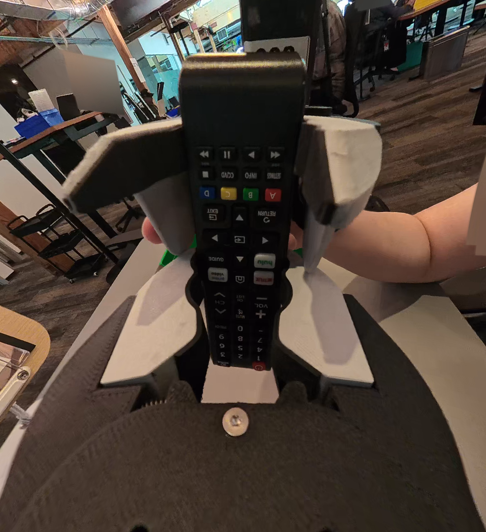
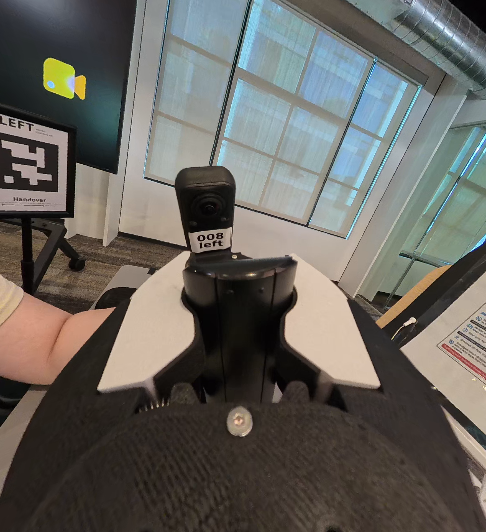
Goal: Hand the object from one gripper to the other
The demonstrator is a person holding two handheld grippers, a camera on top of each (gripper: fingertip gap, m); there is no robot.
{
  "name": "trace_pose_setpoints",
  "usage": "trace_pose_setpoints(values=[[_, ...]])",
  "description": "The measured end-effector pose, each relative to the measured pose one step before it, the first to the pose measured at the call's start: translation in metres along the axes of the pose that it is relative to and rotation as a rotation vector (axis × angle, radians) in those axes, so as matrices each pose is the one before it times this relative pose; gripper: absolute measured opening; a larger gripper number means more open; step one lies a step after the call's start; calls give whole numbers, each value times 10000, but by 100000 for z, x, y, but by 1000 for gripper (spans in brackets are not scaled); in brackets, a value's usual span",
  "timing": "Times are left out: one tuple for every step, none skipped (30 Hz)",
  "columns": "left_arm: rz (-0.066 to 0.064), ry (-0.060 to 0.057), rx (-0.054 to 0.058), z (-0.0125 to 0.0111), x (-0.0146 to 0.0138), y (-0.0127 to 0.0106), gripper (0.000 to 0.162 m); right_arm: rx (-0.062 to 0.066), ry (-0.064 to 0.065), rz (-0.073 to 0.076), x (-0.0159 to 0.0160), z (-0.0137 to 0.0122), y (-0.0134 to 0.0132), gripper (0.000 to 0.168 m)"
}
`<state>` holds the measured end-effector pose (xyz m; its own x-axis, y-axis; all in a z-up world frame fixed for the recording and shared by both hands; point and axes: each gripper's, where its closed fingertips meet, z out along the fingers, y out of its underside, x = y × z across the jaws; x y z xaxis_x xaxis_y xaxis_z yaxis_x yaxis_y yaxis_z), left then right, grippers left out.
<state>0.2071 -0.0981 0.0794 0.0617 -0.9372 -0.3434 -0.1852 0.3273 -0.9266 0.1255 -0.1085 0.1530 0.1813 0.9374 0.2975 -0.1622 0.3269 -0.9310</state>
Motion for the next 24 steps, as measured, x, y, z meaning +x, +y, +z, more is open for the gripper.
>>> trace_pose_setpoints(values=[[-84,-44,48,-128,-119,-45,50,-5,61,47,99,-4,-53,59],[-4,-136,44,-211,-225,-54,52,105,106,12,149,-94,-222,59],[19,-181,24,-291,-316,-5,60,151,161,-55,227,-210,-377,59],[-14,-152,-43,-375,-355,101,68,86,201,-97,322,-309,-385,59],[-62,-138,-126,-471,-427,195,74,16,257,-155,437,-421,-363,59],[-93,-172,-119,-583,-541,195,80,-66,301,-207,579,-507,-300,59],[-82,-293,-93,-725,-767,177,81,-101,363,-217,782,-621,-268,59],[-56,-356,-20,-840,-894,70,81,-102,431,-189,1008,-731,-232,59],[-46,-338,42,-917,-867,-28,81,-175,516,-150,1270,-780,-17,60],[-36,-396,19,-944,-937,-17,79,-283,612,-210,1515,-758,289,60],[-6,-471,-9,-931,-1009,-27,77,-379,687,-363,1650,-679,628,60],[-5,-499,-26,-887,-1007,-47,75,-402,709,-494,1627,-523,822,60],[-30,-536,-48,-793,-1007,-112,73,-474,731,-533,1552,-335,1039,59],[-83,-560,-51,-673,-961,-224,71,-551,733,-575,1375,-112,1169,60],[-226,-493,3,-530,-764,-437,68,-495,639,-666,939,95,1069,60],[-431,-316,91,-346,-376,-680,66,-357,482,-785,377,244,762,59],[-613,-86,166,-155,143,-829,66,-245,382,-898,-77,343,443,59],[-714,143,173,34,687,-824,65,-171,352,-992,-381,363,170,59],[-653,345,131,245,1195,-682,65,-47,344,-1083,-604,366,-148,59],[-442,334,84,463,1351,-431,66,85,368,-1128,-696,295,-462,59],[-187,179,-8,650,1223,-109,66,163,321,-1070,-802,232,-684,59],[72,-16,-217,773,982,316,65,212,205,-906,-895,183,-825,59],[340,-149,-387,801,777,607,67,280,136,-647,-825,116,-943,59],[500,-190,-533,746,626,848,69,293,9,-340,-779,95,-947,60]])
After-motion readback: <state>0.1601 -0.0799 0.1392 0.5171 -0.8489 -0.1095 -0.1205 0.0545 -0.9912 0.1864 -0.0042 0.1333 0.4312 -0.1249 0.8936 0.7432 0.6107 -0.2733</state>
